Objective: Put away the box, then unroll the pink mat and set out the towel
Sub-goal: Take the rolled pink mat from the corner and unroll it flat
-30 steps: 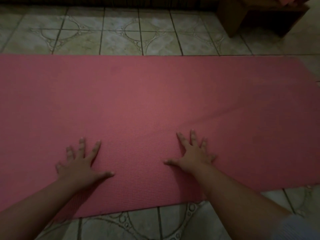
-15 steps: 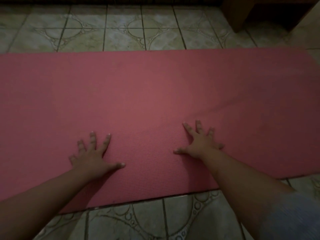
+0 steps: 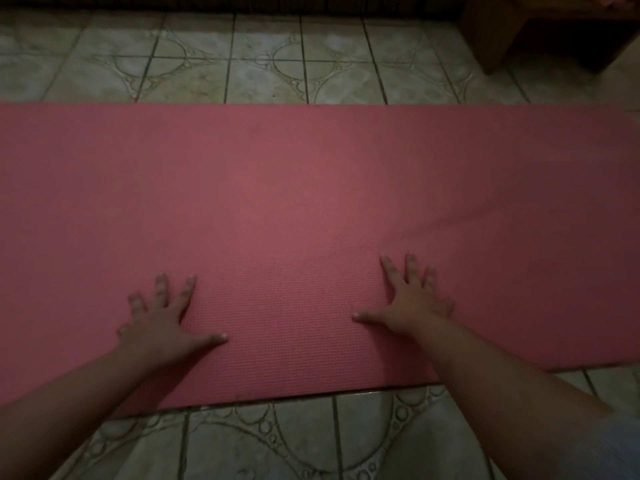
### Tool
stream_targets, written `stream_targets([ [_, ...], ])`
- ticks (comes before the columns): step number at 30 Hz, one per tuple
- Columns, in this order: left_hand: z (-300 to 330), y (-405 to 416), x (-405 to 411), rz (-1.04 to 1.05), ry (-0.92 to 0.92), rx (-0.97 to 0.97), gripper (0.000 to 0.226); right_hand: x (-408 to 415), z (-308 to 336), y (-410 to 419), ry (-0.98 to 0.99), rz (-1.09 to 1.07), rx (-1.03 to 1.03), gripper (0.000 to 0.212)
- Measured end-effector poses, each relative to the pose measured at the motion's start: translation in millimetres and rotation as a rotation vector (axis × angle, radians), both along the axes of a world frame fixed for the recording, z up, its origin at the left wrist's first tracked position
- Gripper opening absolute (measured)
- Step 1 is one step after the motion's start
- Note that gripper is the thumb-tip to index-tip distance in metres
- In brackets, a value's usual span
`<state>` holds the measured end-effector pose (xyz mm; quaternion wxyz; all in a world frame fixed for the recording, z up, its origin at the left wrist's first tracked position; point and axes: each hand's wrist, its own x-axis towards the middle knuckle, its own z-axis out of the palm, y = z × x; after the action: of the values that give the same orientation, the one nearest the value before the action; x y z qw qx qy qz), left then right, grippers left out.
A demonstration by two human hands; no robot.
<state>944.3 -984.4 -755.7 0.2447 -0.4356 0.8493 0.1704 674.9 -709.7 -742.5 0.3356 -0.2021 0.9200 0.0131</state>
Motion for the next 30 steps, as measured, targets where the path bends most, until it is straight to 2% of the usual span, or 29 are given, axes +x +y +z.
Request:
stream_targets([
  [13, -1.2, 6.4, -32.1, -0.088, -0.010, 0.038, 0.129, -39.6, 4.7, 23.4, -0.007, -0.005, 0.011, 0.130],
  [16, -2.3, 4.7, -21.4, -0.055, 0.025, 0.044, 0.128, -33.2, 5.5, 25.1, 0.024, 0.008, 0.005, 0.129],
  [21, -2.8, 12.4, 5.8, 0.113, 0.024, -0.019, 0.123, 2.3, 0.6, 22.8, 0.029, -0.037, 0.012, 0.133],
  [25, -2.6, 10.1, 3.0, 0.065, 0.016, -0.095, 0.127, 9.3, -0.5, 16.1, 0.028, -0.029, -0.006, 0.131],
  [30, -3.2, 5.5, -8.0, 0.020, 0.068, -0.076, 0.131, 6.3, -1.3, 14.9, 0.026, -0.029, -0.009, 0.129],
])
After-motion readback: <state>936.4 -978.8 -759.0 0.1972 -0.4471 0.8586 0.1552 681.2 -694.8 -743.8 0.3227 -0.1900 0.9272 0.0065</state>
